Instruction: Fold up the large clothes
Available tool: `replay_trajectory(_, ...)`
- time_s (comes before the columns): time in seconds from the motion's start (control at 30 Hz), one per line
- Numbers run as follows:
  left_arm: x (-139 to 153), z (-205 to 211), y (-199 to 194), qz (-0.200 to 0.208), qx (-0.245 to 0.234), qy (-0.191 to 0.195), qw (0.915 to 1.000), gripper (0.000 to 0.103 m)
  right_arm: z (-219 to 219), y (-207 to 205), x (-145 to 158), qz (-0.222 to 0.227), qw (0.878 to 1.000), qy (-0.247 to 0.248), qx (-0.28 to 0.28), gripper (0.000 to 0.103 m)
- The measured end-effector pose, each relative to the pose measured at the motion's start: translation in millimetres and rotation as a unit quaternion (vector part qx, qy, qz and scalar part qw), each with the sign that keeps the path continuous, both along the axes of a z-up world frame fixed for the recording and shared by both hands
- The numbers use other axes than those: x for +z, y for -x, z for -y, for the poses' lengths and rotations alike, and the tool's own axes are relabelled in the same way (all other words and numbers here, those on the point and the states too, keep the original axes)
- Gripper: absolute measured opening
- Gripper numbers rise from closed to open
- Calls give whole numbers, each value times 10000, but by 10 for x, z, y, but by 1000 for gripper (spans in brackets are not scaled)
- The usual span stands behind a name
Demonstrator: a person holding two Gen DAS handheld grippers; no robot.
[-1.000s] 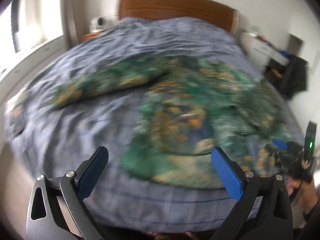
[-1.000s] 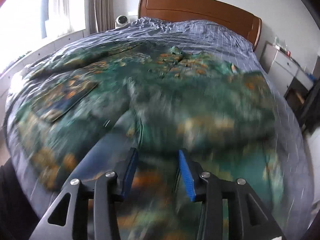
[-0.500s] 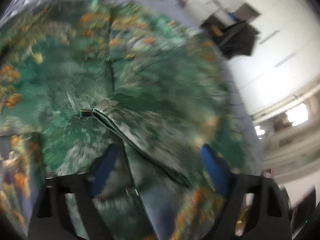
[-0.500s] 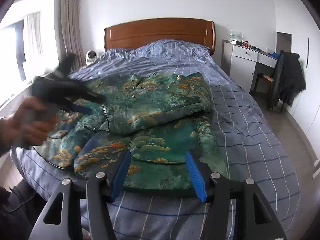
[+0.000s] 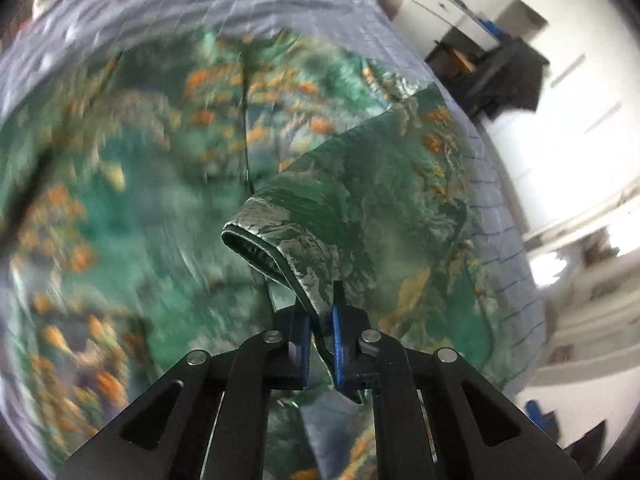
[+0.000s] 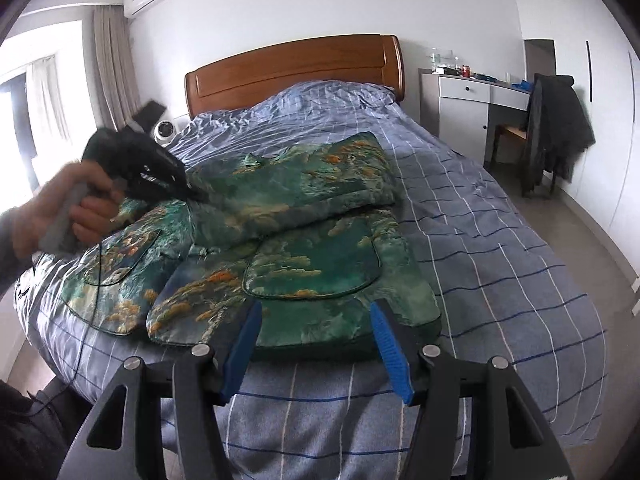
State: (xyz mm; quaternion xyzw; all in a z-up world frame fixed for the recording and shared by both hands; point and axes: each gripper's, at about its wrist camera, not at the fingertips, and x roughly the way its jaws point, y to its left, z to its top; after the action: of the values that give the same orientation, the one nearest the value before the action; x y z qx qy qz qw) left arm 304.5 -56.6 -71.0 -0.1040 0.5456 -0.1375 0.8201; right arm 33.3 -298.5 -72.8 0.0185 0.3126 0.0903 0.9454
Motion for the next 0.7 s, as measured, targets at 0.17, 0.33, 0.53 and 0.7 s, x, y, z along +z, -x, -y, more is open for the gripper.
replay_trajectory(0.17,171,-128,-413,375,105,-388,9985,6,32,-45,21,16,10000,-43,-62,58)
replay_trajectory(0.33,160,-311,-942,550,449,-582,9958,6,60,-44,3,-45,9999,21,-100,58)
replay_trajectory(0.53,-18,-364,-1380,621,737,-821,9919,6,167,-56,-49,-178,9994,36,-306,58)
replay_trajectory(0.7,-188,-386,-1610,708,996,-894,9885,11,183,-102,-81,-308,9988,127,-367,58)
